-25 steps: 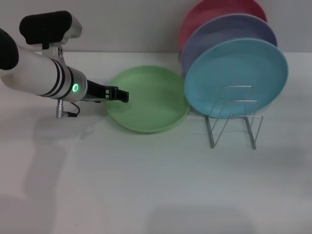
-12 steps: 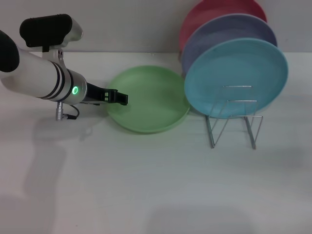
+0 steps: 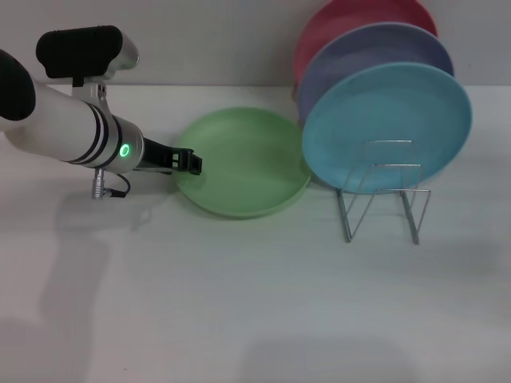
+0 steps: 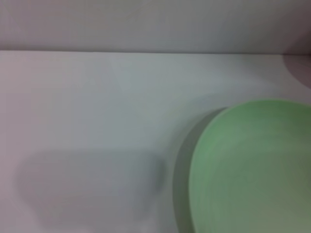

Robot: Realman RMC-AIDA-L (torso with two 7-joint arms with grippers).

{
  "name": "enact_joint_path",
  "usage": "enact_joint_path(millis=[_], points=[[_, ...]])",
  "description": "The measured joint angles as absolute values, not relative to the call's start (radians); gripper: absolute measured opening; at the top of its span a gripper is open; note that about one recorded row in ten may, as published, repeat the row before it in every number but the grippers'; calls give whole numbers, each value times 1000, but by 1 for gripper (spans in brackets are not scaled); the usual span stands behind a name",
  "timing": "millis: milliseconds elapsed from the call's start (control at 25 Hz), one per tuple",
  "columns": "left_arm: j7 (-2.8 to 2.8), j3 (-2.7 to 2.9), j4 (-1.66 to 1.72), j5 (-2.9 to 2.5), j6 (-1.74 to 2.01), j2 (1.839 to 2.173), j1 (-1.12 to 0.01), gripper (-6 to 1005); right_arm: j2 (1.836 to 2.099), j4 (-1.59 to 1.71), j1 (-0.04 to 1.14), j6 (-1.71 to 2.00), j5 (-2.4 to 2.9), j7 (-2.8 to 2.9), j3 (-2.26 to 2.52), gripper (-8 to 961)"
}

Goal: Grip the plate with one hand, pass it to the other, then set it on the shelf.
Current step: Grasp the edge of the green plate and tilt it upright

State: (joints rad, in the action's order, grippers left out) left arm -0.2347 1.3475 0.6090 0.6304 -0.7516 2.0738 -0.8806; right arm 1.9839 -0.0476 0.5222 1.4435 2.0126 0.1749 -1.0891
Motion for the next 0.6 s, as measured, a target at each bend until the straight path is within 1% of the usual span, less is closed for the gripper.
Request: enact_joint_path(millis=[120, 360, 600], points=[[-235, 1349, 607, 630, -752, 2074, -881, 494, 1984, -48, 523, 1444, 2013, 175, -1089, 565], [-235, 1349, 568, 630, -746, 2074, -902, 500, 1985, -48, 523, 1453, 2014, 175, -1089, 565], [-236, 1350, 560, 630, -743, 2074, -911, 440, 1985, -48, 523, 1454, 2014, 175, -1089, 564]])
